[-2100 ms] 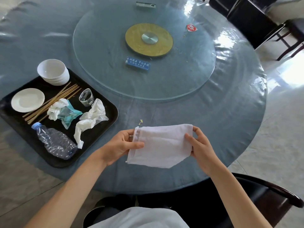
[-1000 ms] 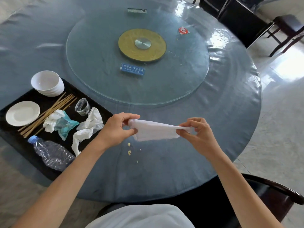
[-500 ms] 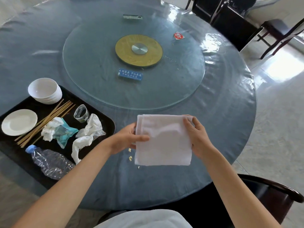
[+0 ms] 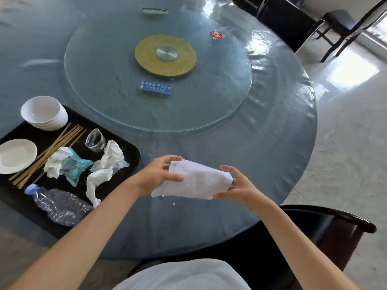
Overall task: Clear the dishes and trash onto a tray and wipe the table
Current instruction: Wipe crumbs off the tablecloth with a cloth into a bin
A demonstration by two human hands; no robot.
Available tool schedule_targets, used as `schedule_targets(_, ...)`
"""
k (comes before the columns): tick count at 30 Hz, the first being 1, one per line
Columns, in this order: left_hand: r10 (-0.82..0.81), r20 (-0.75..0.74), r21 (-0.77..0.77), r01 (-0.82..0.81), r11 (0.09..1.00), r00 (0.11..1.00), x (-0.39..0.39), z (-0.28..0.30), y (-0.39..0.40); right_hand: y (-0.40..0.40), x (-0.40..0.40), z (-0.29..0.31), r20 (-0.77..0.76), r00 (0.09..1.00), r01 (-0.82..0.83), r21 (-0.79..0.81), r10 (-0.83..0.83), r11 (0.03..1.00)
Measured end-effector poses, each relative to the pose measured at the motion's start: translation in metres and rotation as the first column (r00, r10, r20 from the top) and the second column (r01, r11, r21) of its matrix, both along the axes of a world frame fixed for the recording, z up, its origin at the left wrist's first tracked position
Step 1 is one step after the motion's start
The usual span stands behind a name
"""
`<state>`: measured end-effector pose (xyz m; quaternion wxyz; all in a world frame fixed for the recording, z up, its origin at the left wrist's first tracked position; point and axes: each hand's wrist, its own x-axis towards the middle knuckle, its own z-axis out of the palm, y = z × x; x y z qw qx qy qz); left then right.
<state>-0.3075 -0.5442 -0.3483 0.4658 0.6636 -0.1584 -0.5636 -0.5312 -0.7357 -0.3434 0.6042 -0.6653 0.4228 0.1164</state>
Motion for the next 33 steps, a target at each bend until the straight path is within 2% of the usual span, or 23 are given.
schedule_targets(2, -0.138, 0.152, 0.023, 0.136, 0.99, 0.979, -0.003, 0.003, 0.006, 0.007, -0.005, -0.003, 0.027, 1.0, -0.005, -0.073, 0.007, 0.997)
schedule_targets(5, -0.299, 0.443, 0.132, 0.268, 0.954, 0.845, -0.009, 0.006, 0.01, 0.011, -0.011, -0.01, 0.109, 0.994, 0.014, -0.205, 0.009, 0.979)
schedule_targets(8, -0.326, 0.619, 0.157, 0.294, 0.943, 0.715, -0.013, 0.006, 0.012, 0.015, -0.016, -0.014, 0.181, 0.983, 0.064, -0.315, -0.006, 0.947)
schedule_targets(10, -0.267, 0.681, 0.119, 0.257, 0.959, 0.681, -0.015, 0.006, 0.012, 0.019, -0.017, -0.015, 0.189, 0.981, 0.045, -0.406, 0.036, 0.913)
schedule_targets(14, -0.153, 0.733, 0.051, 0.17, 0.984, 0.663, -0.017, 0.01, 0.007, 0.026, -0.011, -0.013, 0.054, 0.988, -0.081, -0.611, 0.144, 0.788)
schedule_targets(17, -0.103, 0.77, 0.036, 0.119, 0.992, 0.63, -0.016, 0.01, -0.001, 0.022, -0.005, -0.015, -0.056, 0.98, -0.172, -0.71, 0.189, 0.683)
schedule_targets(19, -0.068, 0.77, 0.012, 0.092, 0.996, 0.634, -0.014, 0.011, -0.008, 0.013, 0.0, -0.018, -0.071, 0.978, -0.184, -0.741, 0.197, 0.645)
schedule_targets(22, -0.098, 0.728, -0.002, 0.145, 0.989, 0.679, -0.003, 0.014, -0.021, -0.008, 0.009, -0.023, -0.053, 0.972, -0.18, -0.792, 0.227, 0.583)
schedule_targets(28, -0.174, 0.707, 0.074, 0.173, 0.982, 0.686, 0.036, 0.017, -0.05, -0.074, 0.024, -0.026, -0.116, 0.862, -0.366, -0.817, 0.493, 0.446)
schedule_targets(30, -0.13, 0.745, 0.025, 0.167, 0.986, 0.654, 0.044, 0.02, -0.066, -0.095, 0.04, -0.029, -0.141, 0.835, -0.43, -0.769, 0.531, 0.473)
schedule_targets(33, -0.081, 0.808, -0.073, 0.235, 0.969, 0.584, 0.057, 0.032, -0.092, -0.123, 0.071, -0.031, -0.052, 0.822, -0.454, -0.662, 0.567, 0.596)
